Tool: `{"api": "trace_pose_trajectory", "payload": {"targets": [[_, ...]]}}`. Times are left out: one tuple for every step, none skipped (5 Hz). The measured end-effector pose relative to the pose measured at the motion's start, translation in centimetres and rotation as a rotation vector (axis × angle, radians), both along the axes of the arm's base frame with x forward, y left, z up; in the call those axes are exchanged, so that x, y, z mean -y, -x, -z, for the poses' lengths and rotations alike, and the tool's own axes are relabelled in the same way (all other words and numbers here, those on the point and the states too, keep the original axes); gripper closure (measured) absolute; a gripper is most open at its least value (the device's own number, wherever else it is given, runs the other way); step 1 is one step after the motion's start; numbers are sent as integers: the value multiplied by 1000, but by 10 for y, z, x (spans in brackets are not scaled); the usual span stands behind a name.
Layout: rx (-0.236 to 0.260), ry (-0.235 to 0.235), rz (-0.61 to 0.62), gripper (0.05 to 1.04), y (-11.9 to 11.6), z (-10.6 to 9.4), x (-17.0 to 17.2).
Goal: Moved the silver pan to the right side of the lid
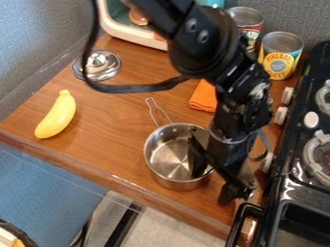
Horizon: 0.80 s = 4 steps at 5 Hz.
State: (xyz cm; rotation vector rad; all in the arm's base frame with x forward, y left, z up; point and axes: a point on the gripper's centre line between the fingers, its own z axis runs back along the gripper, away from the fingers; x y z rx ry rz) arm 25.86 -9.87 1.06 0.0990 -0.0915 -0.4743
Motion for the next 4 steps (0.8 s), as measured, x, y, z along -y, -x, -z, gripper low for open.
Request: {"api": "trace_pose_trajectory", "payload": {"targets": [[-5,22,3,381,0,2,-2],[0,19,21,686,3,0,-7],[10,41,4,914,4,-12,-17],[27,76,-60,1001,-6,-32,-29]]}}
